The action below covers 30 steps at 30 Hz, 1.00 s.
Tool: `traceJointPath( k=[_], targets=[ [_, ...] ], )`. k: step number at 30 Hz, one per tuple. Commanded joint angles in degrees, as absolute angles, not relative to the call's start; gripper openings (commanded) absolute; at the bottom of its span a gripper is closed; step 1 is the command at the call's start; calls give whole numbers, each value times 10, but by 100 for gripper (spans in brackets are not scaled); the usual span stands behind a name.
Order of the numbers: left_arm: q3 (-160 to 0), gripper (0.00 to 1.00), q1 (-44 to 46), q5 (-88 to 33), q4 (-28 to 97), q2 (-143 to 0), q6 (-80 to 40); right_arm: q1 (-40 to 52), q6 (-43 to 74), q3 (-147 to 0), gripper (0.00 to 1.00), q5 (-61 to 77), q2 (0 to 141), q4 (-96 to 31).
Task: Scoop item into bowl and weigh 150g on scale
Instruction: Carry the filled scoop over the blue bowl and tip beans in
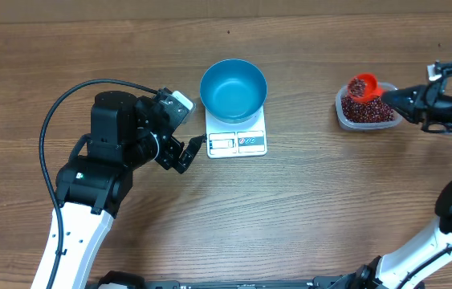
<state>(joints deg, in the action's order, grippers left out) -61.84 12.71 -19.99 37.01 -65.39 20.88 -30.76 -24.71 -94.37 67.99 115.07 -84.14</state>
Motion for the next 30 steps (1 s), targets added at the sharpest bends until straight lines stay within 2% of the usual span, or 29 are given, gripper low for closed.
traceJointPath(
  k=[1,9,17,25,30],
  targets=[
    [-618,100,124,-208,369,-656,197,-259,-265,-942,4,737,1158,-844],
    [-618,99,124,-208,369,-656,197,-133,-264,-942,4,773,1158,-826],
    [-618,100,124,-208,369,-656,197,-34,-133,-970,4,753,1158,-715],
    [-618,100,124,-208,369,-656,197,78,69,-982,4,568,1157,-528],
    [-618,100,124,-208,369,-656,197,122,88,-1015,4,394,1157,-509]
  ],
)
